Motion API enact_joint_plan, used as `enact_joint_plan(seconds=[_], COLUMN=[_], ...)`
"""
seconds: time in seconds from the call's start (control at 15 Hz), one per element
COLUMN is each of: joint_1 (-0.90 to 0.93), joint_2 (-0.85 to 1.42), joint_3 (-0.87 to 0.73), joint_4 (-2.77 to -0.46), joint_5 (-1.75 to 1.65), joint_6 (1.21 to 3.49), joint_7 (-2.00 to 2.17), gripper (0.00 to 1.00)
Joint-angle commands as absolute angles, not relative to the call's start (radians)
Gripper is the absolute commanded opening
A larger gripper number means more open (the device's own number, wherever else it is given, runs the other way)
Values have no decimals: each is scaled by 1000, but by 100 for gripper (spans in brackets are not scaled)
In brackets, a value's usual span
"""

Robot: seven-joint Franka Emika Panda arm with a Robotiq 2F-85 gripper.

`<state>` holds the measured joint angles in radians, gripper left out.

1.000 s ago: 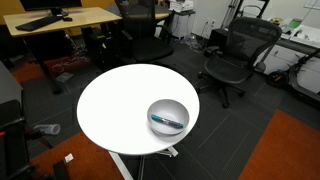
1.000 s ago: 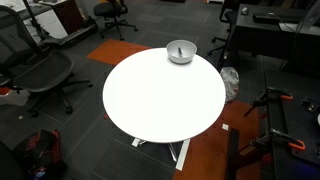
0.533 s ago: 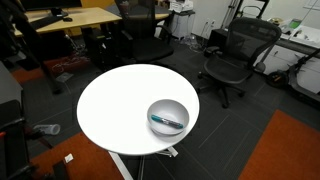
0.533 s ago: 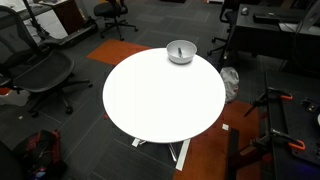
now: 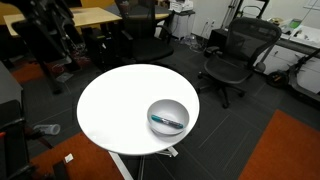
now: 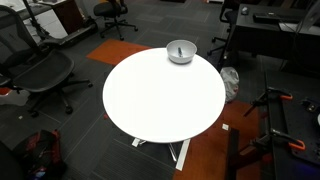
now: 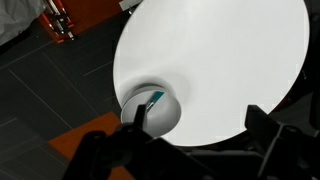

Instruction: Remove the marker from the bowl and put it on the table

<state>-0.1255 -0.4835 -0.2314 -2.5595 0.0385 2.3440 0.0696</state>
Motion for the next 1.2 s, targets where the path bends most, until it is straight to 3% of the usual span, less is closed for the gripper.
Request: enact_joint_plan(seconds=[0.0,1.13], joint_1=[-149,-187], joint_2=[-311,376], joint_3=[-208,-208], joint_4=[-2457,-1999], joint_5=[86,274], joint_6=[2385,2501], joint_7=[129,249], gripper=[100,100])
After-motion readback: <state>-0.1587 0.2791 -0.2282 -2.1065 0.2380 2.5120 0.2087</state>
